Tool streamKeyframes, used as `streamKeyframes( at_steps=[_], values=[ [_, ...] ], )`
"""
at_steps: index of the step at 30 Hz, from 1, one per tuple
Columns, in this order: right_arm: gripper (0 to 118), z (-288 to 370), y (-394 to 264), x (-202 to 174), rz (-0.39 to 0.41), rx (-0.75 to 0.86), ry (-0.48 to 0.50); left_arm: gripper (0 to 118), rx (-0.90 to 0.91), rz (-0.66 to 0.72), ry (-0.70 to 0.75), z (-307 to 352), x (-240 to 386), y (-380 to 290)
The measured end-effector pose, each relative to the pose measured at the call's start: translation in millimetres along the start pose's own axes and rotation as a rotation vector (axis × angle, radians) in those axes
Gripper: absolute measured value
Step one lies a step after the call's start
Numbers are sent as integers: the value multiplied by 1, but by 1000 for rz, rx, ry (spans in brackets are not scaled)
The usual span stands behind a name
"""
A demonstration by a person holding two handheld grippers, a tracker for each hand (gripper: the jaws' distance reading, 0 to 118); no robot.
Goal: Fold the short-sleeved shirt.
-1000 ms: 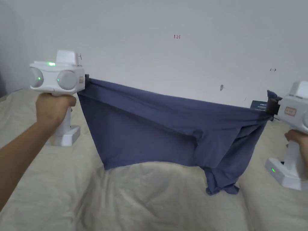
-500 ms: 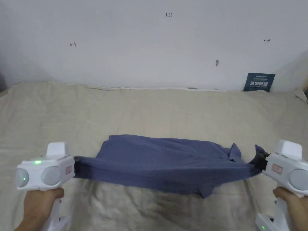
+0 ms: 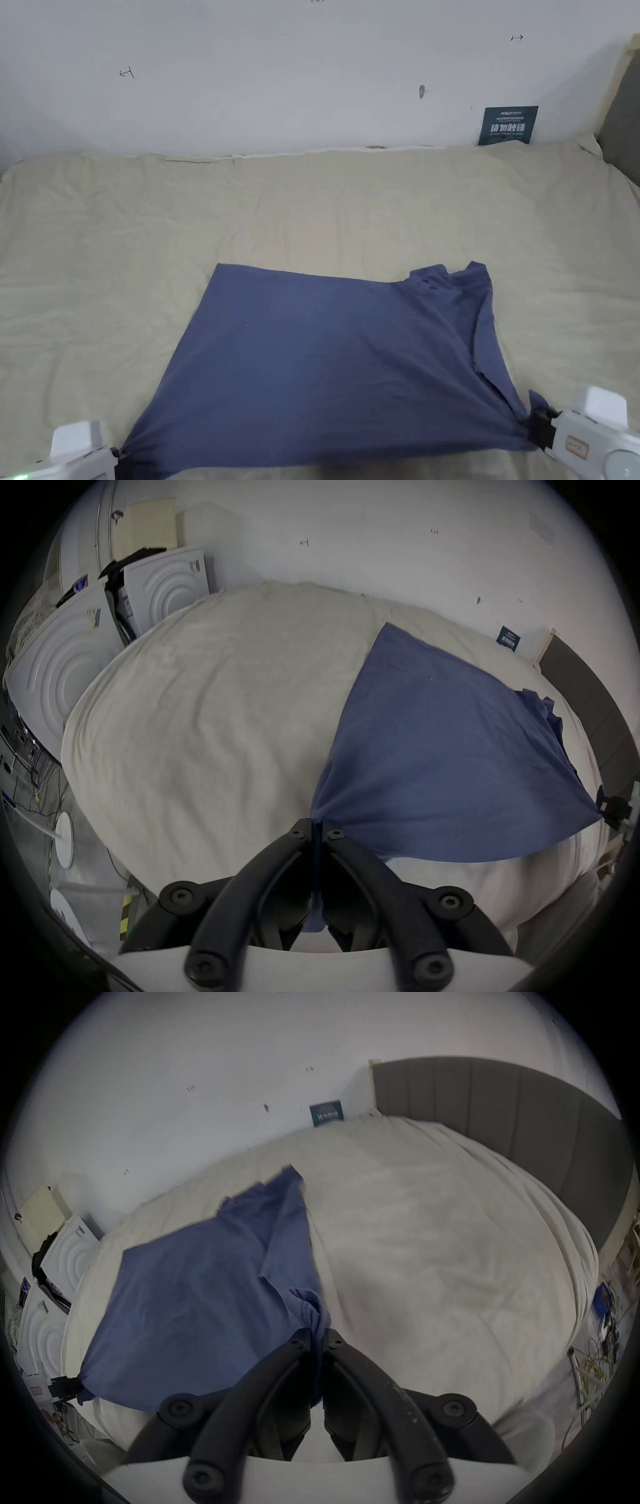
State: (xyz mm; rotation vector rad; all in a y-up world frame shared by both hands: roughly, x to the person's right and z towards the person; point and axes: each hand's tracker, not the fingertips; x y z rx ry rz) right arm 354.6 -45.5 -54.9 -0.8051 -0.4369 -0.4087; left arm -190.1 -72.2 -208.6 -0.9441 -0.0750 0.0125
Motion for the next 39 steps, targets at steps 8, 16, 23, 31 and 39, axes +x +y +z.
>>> streamKeyframes(
  at_steps=[8, 16, 23, 31, 39],
  values=[
    [7, -16, -39, 2, -14, -173, -55, 4, -77, -60, 41, -11, 5, -24],
    [53, 21, -8, -2, 93, -27, -91, 70, -58, -16, 47, 1, 11, -6],
    [102, 102, 57, -33, 174, 372, 7, 115, 311, 41, -100, 92, 51, 59],
    [102, 143, 78, -57, 236, 679, 36, 112, 664, -67, -136, 158, 105, 96],
    [1, 154, 62, -84, 309, 771, 21, 0, 807, -81, -166, 168, 133, 94]
  ],
)
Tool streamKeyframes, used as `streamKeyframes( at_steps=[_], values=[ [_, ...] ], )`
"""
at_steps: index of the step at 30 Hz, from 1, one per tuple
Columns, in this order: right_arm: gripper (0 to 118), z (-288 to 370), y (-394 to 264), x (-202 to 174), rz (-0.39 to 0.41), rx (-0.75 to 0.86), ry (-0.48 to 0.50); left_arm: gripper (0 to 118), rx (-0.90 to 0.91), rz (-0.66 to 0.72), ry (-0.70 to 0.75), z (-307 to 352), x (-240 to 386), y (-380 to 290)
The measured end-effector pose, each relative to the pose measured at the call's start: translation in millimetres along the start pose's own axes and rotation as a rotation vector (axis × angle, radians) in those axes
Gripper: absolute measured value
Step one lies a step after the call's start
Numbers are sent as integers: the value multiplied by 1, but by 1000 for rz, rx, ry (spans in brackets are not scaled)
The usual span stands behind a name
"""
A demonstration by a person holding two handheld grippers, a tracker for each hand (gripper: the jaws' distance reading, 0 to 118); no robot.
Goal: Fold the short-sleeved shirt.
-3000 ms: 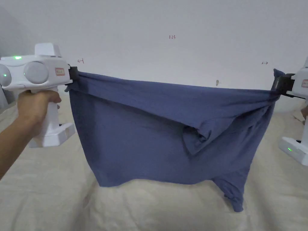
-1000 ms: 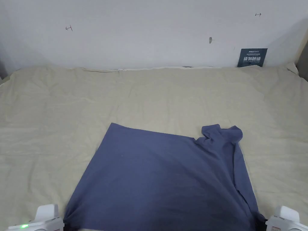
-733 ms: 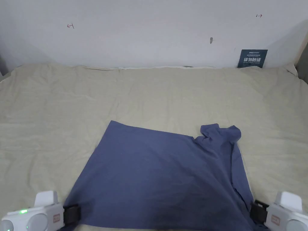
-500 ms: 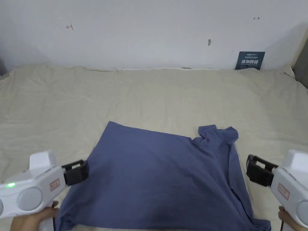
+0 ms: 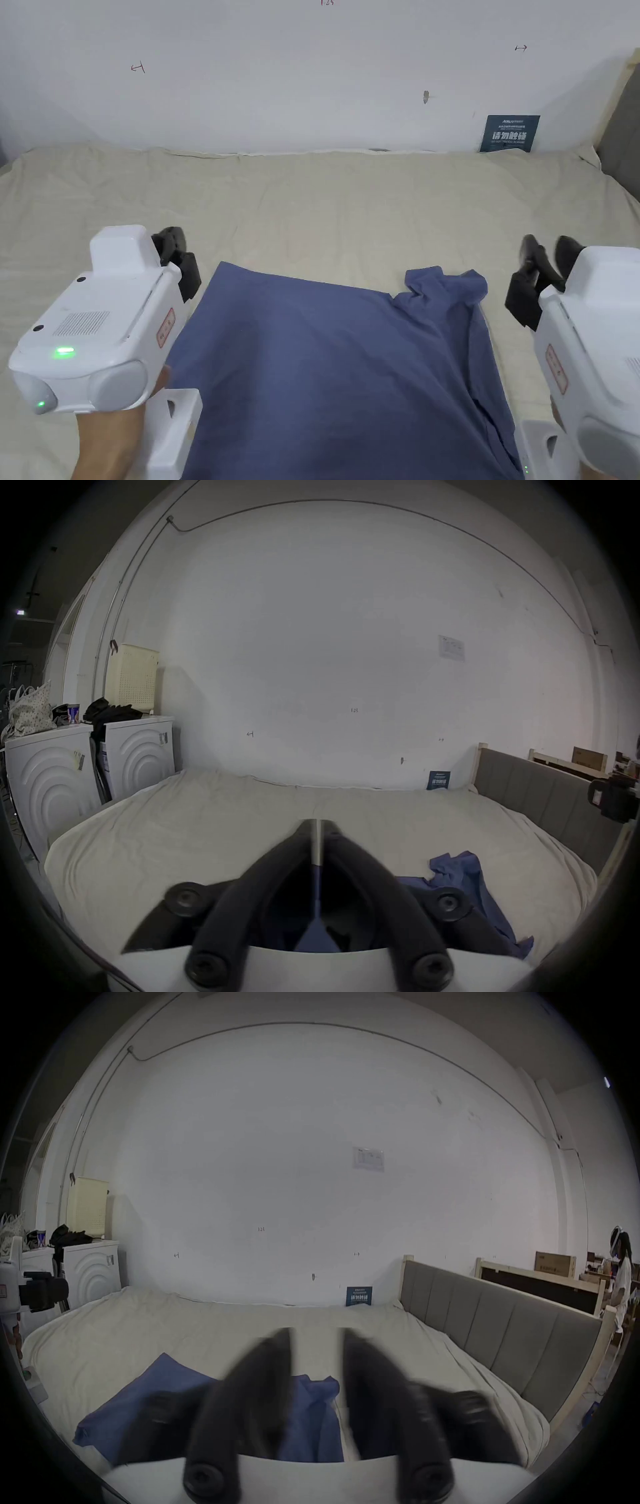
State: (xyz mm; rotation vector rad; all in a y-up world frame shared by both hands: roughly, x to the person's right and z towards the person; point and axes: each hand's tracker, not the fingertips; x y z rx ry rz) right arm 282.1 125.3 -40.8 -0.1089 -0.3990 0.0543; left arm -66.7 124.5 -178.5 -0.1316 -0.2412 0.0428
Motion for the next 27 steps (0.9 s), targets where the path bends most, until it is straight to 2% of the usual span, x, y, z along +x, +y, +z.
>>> streamKeyframes(
  at_steps=[3, 11, 19, 22, 24, 25, 26, 27],
  values=[
    [1, 7, 4, -9, 3, 13, -4, 0, -25, 3, -70, -2, 6, 0],
    [1, -8, 8, -13, -10, -7, -6, 0, -136, -20, -90, -44, 6, -5],
    [1, -53, -1, -3, -5, -60, -23, 0, -435, 43, -160, -169, -23, -17],
    [1, -76, -6, 0, -3, -87, -33, 0, -552, 25, -150, -225, -31, -28],
    [1, -92, -11, 2, -8, -115, -47, 1, -550, -14, -134, -245, -26, -33],
    [1, -100, -14, 2, -5, -124, -51, 6, -574, -58, -116, -262, -26, -39],
    [1, -110, -18, 6, -3, -139, -59, 16, -594, -43, -108, -279, -28, -44],
    [1, -117, -20, 6, -3, -146, -63, 31, -612, -38, -105, -294, -32, -49]
  ],
)
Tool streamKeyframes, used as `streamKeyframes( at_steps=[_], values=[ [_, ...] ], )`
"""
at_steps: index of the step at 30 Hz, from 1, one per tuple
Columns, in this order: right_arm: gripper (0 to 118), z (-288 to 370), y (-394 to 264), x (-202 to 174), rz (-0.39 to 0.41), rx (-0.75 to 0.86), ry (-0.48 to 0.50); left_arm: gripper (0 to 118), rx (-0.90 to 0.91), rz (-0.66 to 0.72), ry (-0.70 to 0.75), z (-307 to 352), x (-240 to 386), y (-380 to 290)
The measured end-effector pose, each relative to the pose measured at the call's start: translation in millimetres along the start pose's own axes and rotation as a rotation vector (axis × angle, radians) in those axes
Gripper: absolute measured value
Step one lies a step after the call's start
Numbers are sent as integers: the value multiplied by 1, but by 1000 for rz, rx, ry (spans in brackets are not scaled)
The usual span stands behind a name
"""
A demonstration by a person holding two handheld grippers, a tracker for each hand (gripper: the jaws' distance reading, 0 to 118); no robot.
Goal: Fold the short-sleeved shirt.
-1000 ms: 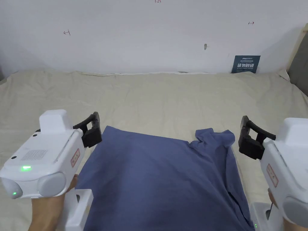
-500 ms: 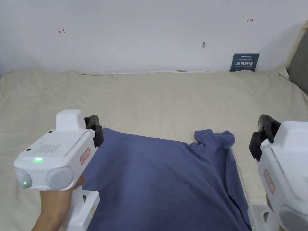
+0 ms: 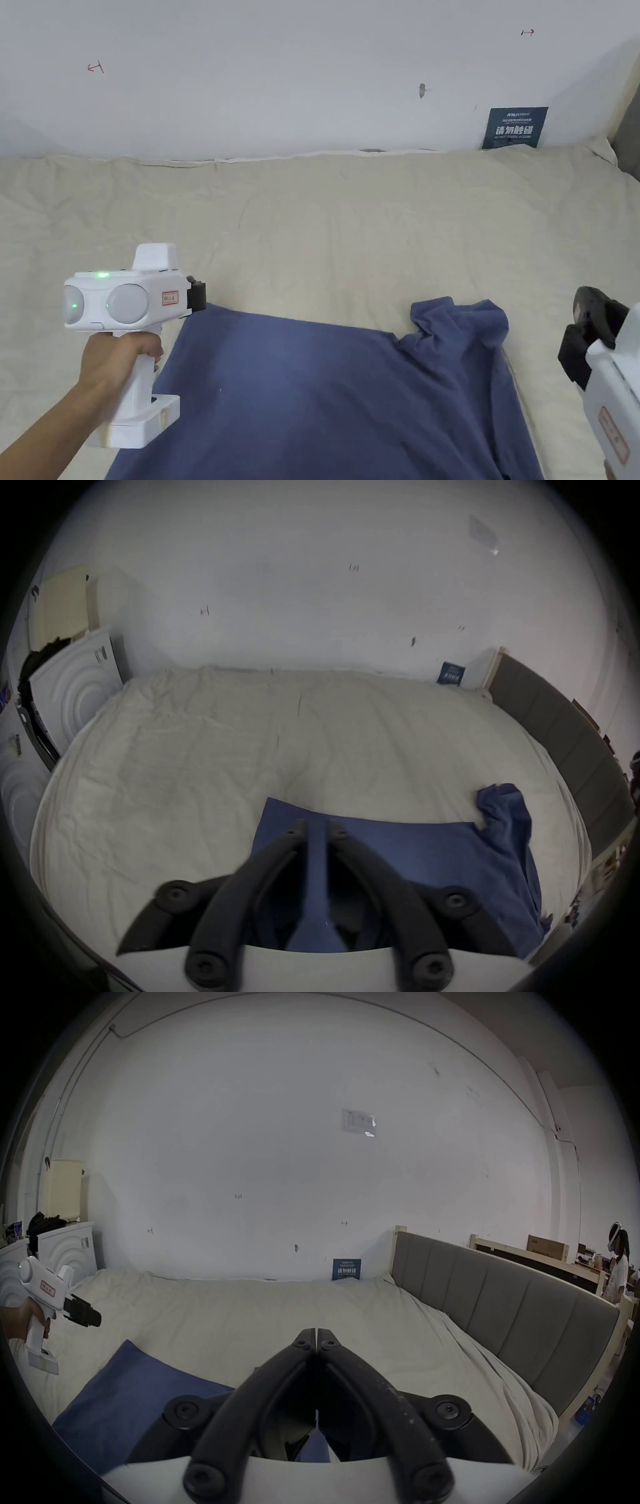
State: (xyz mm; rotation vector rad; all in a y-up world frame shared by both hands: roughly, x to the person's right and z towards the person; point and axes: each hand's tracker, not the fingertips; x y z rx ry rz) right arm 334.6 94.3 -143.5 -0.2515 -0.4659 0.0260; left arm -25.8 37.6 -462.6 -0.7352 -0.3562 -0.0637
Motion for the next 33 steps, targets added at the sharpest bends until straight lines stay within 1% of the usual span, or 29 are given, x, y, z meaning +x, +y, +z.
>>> streamKeyframes(
  at_steps=[1, 2, 3, 4, 7, 10, 11, 12, 14, 15, 16, 17, 18, 19, 20, 21, 22, 23, 24, 25, 26, 27, 28, 29, 30, 31, 32, 33],
  values=[
    [1, -8, -2, 0, 1, -9, -6, 63, -46, 14, -22, -14, -2, 2],
    [1, -17, -4, 0, 2, -19, -9, 83, -57, 9, -15, -29, -5, 4],
    [1, -25, -6, 1, 3, -28, -13, 94, -87, -13, -9, -44, -8, 6],
    [1, -34, -9, 1, 5, -38, -18, 98, -108, -14, 10, -61, -11, 8],
    [1, -53, -12, -3, 8, -66, -26, 97, -139, 7, 59, -99, -19, 8],
    [1, -71, -18, -6, 10, -91, -37, 97, -241, 47, 82, -135, -27, 3],
    [1, -75, -20, -6, 10, -98, -41, 96, -261, 42, 88, -144, -27, -1],
    [1, -80, -23, -6, 7, -106, -43, 89, -274, 36, 99, -150, -26, -5],
    [1, -91, -28, -6, -5, -137, -39, 59, -322, 10, 109, -161, -23, -14],
    [1, -97, -32, -1, -9, -155, -38, 55, -302, 15, 106, -161, -20, -19],
    [1, -104, -35, 0, -11, -181, -34, 53, -248, 9, 138, -154, -16, -20],
    [1, -112, -37, 1, -17, -209, -25, 47, -251, 12, 132, -154, -14, -20],
    [2, -120, -40, 2, -29, -245, -16, 38, -243, 4, 126, -152, -12, -21],
    [5, -132, -46, 9, -39, -288, -8, 15, -236, -20, 115, -150, -12, -21],
    [13, -144, -50, 11, -66, -328, 0, 4, -239, -31, 105, -149, -11, -21],
    [25, -157, -53, 13, -80, -376, 8, 4, -236, -38, 116, -147, -11, -18],
    [46, -172, -58, 15, -105, -430, 24, 4, -227, -36, 107, -142, -12, -16],
    [60, -182, -64, 18, -129, -461, 33, 3, -204, -28, 100, -134, -13, -14],
    [71, -194, -70, 20, -129, -473, 33, 3, -180, -11, 79, -124, -15, -12],
    [85, -205, -76, 20, -141, -501, 18, 3, -173, 0, 41, -116, -14, -9],
    [97, -217, -81, 20, -128, -538, 5, 3, -153, -2, 24, -106, -13, -6],
    [107, -224, -87, 18, -131, -573, 3, 3, -139, -7, 16, -96, -12, -4],
    [110, -235, -93, 17, -129, -608, 5, 3, -126, -27, 9, -86, -11, -2],
    [109, -245, -99, 15, -108, -634, 11, 3, -107, -43, 2, -77, -9, 1],
    [109, -254, -105, 13, -104, -665, 14, 3, -97, -49, -6, -69, -8, 3],
    [103, -253, -107, 5, -75, -709, 6, 3, -91, -47, -15, -61, -7, 5],
    [93, -256, -111, 1, -65, -722, -5, 3, -85, -43, -22, -56, -7, 6],
    [78, -260, -117, -2, -66, -726, 4, 3, -83, -45, -25, -53, -6, 7]
  ],
)
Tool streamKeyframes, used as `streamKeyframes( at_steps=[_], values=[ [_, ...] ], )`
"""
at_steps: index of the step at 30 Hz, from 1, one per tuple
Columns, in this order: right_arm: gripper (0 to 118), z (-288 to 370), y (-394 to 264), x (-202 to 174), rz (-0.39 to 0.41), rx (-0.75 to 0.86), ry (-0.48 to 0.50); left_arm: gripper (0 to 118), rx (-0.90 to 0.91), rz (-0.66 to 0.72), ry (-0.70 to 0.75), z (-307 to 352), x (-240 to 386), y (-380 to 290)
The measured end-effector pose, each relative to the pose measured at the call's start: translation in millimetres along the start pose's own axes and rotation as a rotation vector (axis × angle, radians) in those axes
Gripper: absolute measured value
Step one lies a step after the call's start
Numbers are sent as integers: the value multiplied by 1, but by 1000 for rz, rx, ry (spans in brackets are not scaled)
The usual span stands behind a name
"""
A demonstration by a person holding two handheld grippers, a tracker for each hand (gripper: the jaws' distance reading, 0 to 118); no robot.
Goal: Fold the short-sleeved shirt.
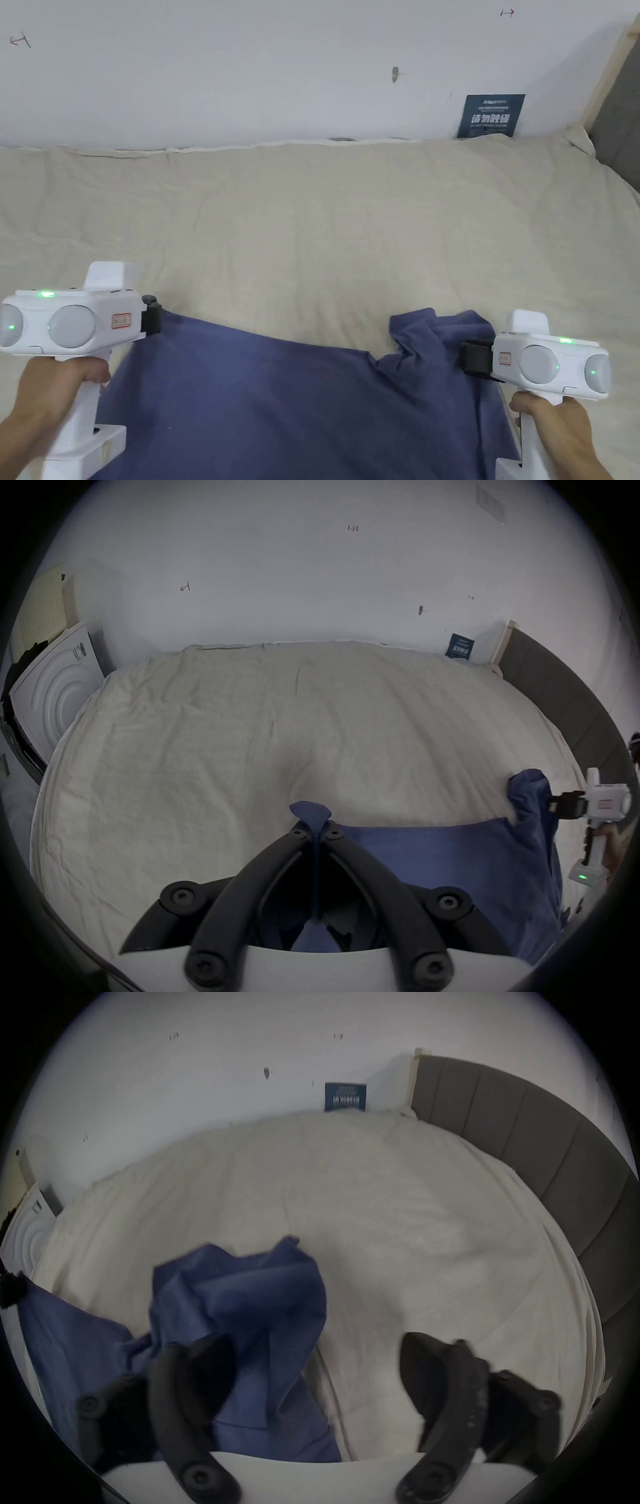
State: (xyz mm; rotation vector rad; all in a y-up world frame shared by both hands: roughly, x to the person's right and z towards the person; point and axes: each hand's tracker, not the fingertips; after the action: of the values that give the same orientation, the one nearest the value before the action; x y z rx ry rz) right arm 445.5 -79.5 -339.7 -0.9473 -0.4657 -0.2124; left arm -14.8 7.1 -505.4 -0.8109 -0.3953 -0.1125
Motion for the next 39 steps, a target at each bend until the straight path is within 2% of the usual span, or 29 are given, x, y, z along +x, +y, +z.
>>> streamKeyframes(
  at_steps=[1, 2, 3, 4, 5, 6, 7, 16, 18, 26, 31, 39],
  values=[
    [51, -3, -2, -2, 9, -36, 5, 3, 6, -2, -1, 4, 1, 0],
    [34, -4, -5, -6, 23, -75, 9, 3, 9, -6, 1, 7, 2, -1],
    [32, -6, -8, -9, 58, -107, 8, 3, 9, -10, 4, 9, 2, -2],
    [22, -3, -13, -13, 93, -103, -5, 3, 10, -10, 6, 11, 4, -3],
    [22, 2, -14, -17, 112, -42, -17, 3, 11, -9, 8, 13, 3, -5],
    [16, 9, -13, -12, 103, -50, -16, 3, 11, -5, 11, 16, 3, -6],
    [2, 15, -12, -12, 95, -55, -17, 3, 13, -2, 14, 19, 3, -8],
    [2, 136, 16, 1, 167, 215, -7, 3, 105, 55, 47, 69, -4, -8],
    [2, 143, 33, 14, 178, 295, -6, 3, 133, 58, 57, 85, -8, -1],
    [2, 250, 88, 8, 191, 645, -4, 3, 398, 124, 102, 190, -29, 69],
    [2, 313, 122, -5, 163, 855, 11, 3, 542, 117, 131, 255, -30, 121],
    [2, 381, 177, -19, 91, 1014, 97, 3, 740, 119, 228, 302, -40, 177]
  ],
)
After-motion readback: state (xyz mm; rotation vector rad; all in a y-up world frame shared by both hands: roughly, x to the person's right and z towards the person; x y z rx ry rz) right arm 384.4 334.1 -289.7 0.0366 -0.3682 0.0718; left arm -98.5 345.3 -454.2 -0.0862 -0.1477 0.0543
